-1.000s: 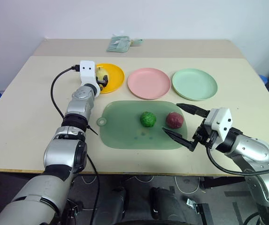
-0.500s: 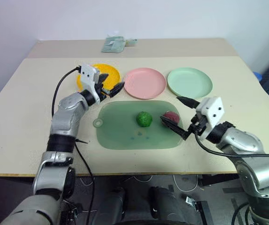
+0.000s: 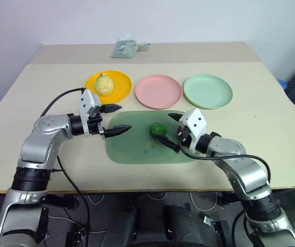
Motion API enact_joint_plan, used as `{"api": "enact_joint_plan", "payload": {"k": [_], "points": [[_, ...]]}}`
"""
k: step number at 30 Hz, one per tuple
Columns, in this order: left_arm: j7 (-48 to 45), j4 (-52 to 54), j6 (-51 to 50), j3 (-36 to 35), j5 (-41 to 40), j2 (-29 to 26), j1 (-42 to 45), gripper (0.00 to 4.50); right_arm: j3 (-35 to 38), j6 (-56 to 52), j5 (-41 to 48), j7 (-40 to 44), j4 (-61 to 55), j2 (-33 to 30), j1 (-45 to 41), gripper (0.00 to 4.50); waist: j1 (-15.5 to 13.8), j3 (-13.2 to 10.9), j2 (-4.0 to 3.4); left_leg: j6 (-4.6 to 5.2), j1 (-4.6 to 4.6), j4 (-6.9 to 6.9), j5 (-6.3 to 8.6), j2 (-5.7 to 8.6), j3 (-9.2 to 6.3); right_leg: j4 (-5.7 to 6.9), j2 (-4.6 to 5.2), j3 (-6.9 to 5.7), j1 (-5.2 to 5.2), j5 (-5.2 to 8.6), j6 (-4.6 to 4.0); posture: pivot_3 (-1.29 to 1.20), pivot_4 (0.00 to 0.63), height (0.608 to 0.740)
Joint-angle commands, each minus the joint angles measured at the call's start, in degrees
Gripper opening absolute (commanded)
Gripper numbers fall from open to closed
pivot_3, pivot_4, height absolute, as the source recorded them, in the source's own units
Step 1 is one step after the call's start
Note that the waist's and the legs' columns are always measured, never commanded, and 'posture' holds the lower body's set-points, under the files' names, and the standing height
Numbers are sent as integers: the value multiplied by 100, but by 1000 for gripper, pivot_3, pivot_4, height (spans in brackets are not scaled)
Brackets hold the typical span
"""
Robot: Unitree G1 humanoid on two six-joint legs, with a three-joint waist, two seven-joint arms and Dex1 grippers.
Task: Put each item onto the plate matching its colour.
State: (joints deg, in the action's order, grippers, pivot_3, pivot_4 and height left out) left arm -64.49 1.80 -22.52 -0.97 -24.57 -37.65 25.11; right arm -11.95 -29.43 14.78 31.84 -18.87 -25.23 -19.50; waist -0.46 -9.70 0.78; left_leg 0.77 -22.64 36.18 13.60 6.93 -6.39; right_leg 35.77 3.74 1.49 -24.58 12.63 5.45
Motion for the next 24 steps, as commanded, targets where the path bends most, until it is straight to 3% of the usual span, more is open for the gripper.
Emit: {"api": "enact_joint_plan", "payload": {"k": [1,10,13,16,18,24], "points": [[-315,409,296,-93,-133,-187,-170,4447,-174,39,-95,145,148,95,-249,4500,-21,0,1,0,-1,0,0,0,0,-1,0,-1,0,0,0,0,150,740],[-286,695,291,-249,-218,-310,-449,4447,-423,-24,-486,356,718,62,-451,4500,-12,0,0,0,1,-1,0,0,0,-1,1,-2,1,0,-1,0,150,740],[-152,761,302,-270,-179,-302,-523,4500,-433,80,-673,352,906,59,-523,3612,-12,0,0,0,1,-1,0,0,0,-1,0,-2,1,0,-1,0,150,740],[-38,779,334,-283,-165,-289,-552,4500,-414,192,-780,401,973,55,-573,2094,-13,0,0,0,1,-1,0,0,0,-1,0,-2,1,0,-1,0,150,740],[23,798,333,-297,-185,-279,-568,4500,-403,269,-870,421,999,18,-612,1535,-15,0,0,0,1,0,0,0,0,0,0,-2,1,0,0,0,150,740],[199,864,336,-321,-211,-234,-633,4500,180,443,-653,309,1110,180,-1116,1535,-11,-2,-1,0,1,-1,0,0,0,0,0,-2,0,0,0,0,150,740]]}}
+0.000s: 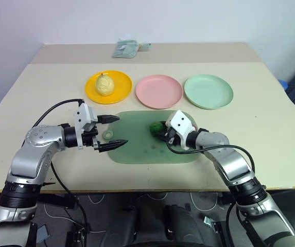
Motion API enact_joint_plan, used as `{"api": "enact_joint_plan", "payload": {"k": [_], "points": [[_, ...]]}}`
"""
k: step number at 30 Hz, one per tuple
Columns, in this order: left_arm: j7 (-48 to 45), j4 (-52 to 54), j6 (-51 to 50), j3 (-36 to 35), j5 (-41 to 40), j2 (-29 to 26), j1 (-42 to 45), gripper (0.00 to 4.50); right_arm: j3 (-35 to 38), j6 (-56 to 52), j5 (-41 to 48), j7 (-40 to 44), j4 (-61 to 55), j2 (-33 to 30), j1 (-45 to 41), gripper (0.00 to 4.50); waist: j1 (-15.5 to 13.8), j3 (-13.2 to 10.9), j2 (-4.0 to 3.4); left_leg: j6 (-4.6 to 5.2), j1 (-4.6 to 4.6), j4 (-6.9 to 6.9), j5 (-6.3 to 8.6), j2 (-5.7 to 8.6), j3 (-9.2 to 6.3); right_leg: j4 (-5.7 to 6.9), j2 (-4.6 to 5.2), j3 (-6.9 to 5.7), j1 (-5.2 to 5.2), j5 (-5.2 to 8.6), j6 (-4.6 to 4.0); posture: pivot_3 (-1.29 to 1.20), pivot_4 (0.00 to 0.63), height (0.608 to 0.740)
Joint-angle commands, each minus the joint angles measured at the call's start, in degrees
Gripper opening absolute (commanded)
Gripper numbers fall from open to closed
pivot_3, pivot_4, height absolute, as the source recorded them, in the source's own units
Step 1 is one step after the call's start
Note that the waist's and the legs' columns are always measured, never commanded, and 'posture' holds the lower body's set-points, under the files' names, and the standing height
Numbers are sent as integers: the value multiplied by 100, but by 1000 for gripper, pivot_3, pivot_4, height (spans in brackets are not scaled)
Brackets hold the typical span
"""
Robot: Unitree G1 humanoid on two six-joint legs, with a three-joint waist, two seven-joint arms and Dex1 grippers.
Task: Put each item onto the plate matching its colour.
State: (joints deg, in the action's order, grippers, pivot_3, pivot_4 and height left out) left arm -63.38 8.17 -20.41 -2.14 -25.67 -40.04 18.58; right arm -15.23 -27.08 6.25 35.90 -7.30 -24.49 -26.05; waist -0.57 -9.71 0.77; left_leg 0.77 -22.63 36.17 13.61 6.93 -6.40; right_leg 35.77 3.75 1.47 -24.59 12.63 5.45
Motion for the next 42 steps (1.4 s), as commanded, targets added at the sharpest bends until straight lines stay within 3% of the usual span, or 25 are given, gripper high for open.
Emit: {"api": "enact_joint_plan", "payload": {"k": [1,6,11,16,22,26,31,36,42], "points": [[128,226,118,-215,-110,25,22,4500,722,247,290,-157,81,150,-708,1535,3,0,-1,0,1,1,0,0,0,0,0,0,1,0,0,0,150,740],[283,297,88,-204,-109,110,25,4500,1364,1286,-23,-478,2154,-191,-2185,1535,1,-5,-8,-2,1,-3,-1,0,-1,-1,-2,-3,0,-2,-3,0,150,740],[539,434,117,-233,-28,192,-52,4500,1417,3170,-639,-944,5948,-537,-3614,1535,12,-5,-5,-2,3,-7,-2,2,1,-18,-1,-5,10,-3,-4,0,150,740],[775,612,94,-299,0,178,-203,4500,1318,3826,-1130,-1404,7884,-600,-4077,1535,139,-7,-8,-36,2,-25,-23,0,3,-25,0,1,4,-3,-6,0,150,740],[980,802,49,-304,-49,200,-370,4500,1381,4021,-1319,-1462,8311,-548,-3962,4447,268,-17,-26,-38,3,-27,-24,-3,12,-17,-5,15,-3,-3,-5,0,150,740],[952,775,69,-273,-102,216,-381,4500,1665,4233,-1046,-1116,8143,-611,-4045,4480,294,-18,-26,-37,4,-26,-23,-3,12,-14,-7,14,-3,-3,-5,0,150,740],[773,655,109,-177,-138,252,-342,4500,2193,3976,-151,441,6919,-757,-3689,4480,289,-26,-38,-31,3,-24,-20,-3,12,-14,-8,14,-3,-4,-4,0,150,740],[603,309,187,-44,-65,356,-52,4500,2420,2017,986,1136,2874,-1010,-1463,4480,97,-24,-37,-1,2,-13,1,-6,-4,-17,-9,1,7,-3,-4,0,150,740],[389,-130,372,65,37,394,299,4500,2664,189,1963,1077,33,-1257,614,4480,30,-28,-46,0,4,1,2,-4,5,1,-3,9,4,-4,-4,0,150,740]]}}
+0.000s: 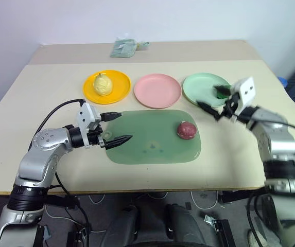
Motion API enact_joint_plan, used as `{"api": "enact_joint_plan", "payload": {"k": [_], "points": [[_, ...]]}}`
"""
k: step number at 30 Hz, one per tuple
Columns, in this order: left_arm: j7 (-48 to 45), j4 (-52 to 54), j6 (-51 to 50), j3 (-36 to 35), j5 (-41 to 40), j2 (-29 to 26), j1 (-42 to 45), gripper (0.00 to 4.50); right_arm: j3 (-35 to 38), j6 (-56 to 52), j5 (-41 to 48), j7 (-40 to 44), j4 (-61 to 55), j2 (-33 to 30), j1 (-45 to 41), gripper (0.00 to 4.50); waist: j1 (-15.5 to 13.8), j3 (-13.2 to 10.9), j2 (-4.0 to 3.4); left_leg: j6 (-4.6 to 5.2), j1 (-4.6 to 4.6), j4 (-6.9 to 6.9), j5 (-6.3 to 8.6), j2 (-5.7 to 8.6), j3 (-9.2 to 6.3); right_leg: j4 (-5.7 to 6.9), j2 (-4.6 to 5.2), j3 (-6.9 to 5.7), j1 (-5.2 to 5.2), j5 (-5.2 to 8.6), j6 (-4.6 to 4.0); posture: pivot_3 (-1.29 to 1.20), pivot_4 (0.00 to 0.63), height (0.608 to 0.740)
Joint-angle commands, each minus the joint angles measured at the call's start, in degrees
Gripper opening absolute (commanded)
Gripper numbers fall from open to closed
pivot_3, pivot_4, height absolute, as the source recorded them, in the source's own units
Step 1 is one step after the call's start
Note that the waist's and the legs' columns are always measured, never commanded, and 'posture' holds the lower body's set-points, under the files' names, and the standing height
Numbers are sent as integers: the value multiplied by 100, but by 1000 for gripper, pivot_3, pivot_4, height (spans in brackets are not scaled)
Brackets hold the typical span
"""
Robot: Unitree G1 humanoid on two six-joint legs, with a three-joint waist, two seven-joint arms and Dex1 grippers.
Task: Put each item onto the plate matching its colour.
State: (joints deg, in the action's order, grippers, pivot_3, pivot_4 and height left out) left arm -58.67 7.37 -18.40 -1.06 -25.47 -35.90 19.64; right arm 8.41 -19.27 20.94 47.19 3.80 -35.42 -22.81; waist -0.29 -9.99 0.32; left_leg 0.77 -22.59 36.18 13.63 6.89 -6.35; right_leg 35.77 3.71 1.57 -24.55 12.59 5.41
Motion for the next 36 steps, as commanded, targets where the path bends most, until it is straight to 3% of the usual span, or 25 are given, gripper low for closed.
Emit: {"api": "enact_joint_plan", "payload": {"k": [1,10,22,25,28,33,36], "points": [[-100,-91,191,-28,26,-11,234,4500,330,-749,580,-90,-1295,-172,486,4480,3,0,0,0,0,1,0,0,0,3,0,1,-1,0,0,0,150,740],[-211,-205,256,-6,44,0,312,4500,23,-1296,895,-211,-1903,38,1010,4480,-40,0,1,0,3,0,0,-3,4,0,0,1,2,1,-1,0,150,740],[-74,226,158,-170,6,-95,-28,4500,-761,-408,22,-178,-545,434,521,4480,-40,0,2,0,4,-1,0,-4,4,-2,0,-1,2,1,-1,0,150,740],[-4,345,110,-202,-15,-110,-107,4500,-838,-143,-172,-155,-203,440,387,3642,-37,0,2,0,4,-1,0,-4,5,-2,0,-1,2,0,-1,0,150,740],[47,453,62,-252,-56,-132,-181,4500,-844,26,-247,-101,-58,444,289,2228,-37,0,2,-1,4,-1,-1,-4,5,-1,-1,-1,2,0,-1,0,150,740],[160,600,-27,-332,-126,-184,-299,4500,-692,226,-183,-188,172,624,-290,2067,-5,0,1,-1,4,-2,-1,-4,5,-1,-2,-1,1,0,-1,0,150,740],[230,663,-74,-364,-149,-191,-339,4500,-695,519,-261,-281,861,903,-1101,2067,27,0,1,-3,5,-4,-2,-5,5,1,-4,-1,-1,0,-1,0,150,740]]}}
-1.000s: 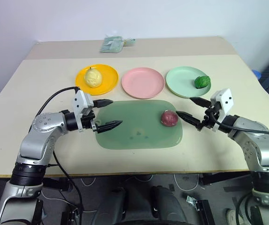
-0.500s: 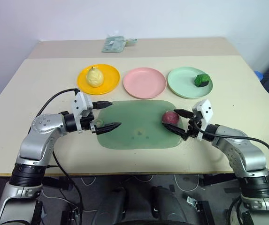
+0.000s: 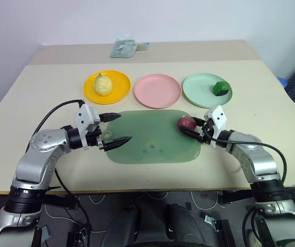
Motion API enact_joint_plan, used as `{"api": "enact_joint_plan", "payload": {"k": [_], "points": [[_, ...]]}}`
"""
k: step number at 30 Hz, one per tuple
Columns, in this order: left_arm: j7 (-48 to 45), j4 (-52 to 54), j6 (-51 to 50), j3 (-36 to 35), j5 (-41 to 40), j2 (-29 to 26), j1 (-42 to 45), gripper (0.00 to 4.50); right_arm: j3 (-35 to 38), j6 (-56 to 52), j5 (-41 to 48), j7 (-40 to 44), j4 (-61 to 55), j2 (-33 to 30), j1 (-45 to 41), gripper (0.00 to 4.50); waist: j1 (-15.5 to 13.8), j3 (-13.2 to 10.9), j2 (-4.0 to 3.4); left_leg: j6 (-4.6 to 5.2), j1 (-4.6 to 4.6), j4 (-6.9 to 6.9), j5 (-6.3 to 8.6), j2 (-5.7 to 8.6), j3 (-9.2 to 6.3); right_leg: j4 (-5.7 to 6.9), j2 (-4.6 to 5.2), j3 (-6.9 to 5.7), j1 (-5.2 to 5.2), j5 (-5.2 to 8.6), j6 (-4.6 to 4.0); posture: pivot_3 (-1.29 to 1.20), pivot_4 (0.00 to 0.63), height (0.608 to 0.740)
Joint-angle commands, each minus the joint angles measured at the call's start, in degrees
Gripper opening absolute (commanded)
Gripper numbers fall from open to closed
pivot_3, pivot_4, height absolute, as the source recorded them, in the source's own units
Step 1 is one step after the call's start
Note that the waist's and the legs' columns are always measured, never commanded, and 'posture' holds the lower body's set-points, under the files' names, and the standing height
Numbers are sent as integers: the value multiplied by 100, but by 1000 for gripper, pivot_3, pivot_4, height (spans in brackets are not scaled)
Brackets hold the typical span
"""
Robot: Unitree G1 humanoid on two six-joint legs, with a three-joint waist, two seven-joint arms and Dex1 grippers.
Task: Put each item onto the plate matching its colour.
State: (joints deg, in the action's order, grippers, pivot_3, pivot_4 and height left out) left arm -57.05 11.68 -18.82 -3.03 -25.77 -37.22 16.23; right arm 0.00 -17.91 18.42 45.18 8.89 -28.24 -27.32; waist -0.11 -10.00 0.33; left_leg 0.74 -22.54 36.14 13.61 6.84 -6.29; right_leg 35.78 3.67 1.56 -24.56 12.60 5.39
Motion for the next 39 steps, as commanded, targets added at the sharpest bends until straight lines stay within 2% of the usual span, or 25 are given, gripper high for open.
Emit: {"api": "enact_joint_plan", "payload": {"k": [1,6,10,15,20,24,27,29,32,35,39], "points": [[85,254,-44,-172,-120,-57,-7,4500,110,570,-122,-125,722,282,-944,2067,26,0,0,0,0,-1,0,-1,0,0,-1,0,0,0,0,0,150,740],[244,422,-118,-235,-112,-68,-85,4500,-17,1894,-707,-293,3400,890,-2500,2067,89,0,2,-2,3,-4,-2,0,0,-1,-2,-4,1,0,-1,0,150,740],[437,647,-220,-358,-131,-118,-237,4500,-12,2659,-1057,-439,5182,1242,-3345,2067,106,0,1,-33,2,-10,-19,0,0,-3,-2,-3,0,0,-3,0,150,740],[768,912,-296,-493,-74,-137,-461,4500,31,3102,-1361,-742,6171,1474,-3765,4471,112,-1,0,-33,2,-12,-19,0,1,0,-2,0,-3,1,-4,0,150,740],[1300,999,-399,-615,-74,25,-487,4500,130,3434,-1411,-777,6196,1400,-3810,4471,115,-1,-1,-34,3,-12,-20,1,1,7,-4,1,-6,1,-4,0,150,740],[1605,880,-433,-592,42,176,-403,4500,322,3464,-1120,-116,5384,1099,-3466,4471,100,-2,-2,-34,2,-10,-20,2,1,7,-4,0,-6,1,-4,0,150,740],[1584,882,-502,-506,21,164,-391,4500,299,2742,-761,426,3523,812,-2582,4471,76,-1,-1,-29,2,-10,-16,2,-3,7,-4,-1,-4,1,-3,0,150,740],[1653,823,-563,-443,35,208,-327,4500,231,1946,-491,575,1855,542,-1715,4471,70,-1,-1,-17,2,-8,-9,2,-4,7,-4,-1,-2,1,-3,0,150,740],[1635,660,-462,-312,171,236,-232,4500,274,751,-135,470,-393,85,-377,4471,58,-1,-2,-6,1,-10,-2,2,-10,7,-3,-2,-3,2,-4,0,150,740],[1601,591,-324,-242,240,302,-230,4500,593,-105,119,143,-1978,-259,886,4471,69,-1,-4,-7,3,-3,-1,2,-5,12,-1,2,-3,2,-4,0,150,740],[1698,570,-67,-304,389,396,-402,4500,1123,-810,424,-278,-3278,-462,2230,4471,58,1,-3,-11,3,-3,2,-3,-3,13,-1,2,-3,6,-8,0,150,740]]}}
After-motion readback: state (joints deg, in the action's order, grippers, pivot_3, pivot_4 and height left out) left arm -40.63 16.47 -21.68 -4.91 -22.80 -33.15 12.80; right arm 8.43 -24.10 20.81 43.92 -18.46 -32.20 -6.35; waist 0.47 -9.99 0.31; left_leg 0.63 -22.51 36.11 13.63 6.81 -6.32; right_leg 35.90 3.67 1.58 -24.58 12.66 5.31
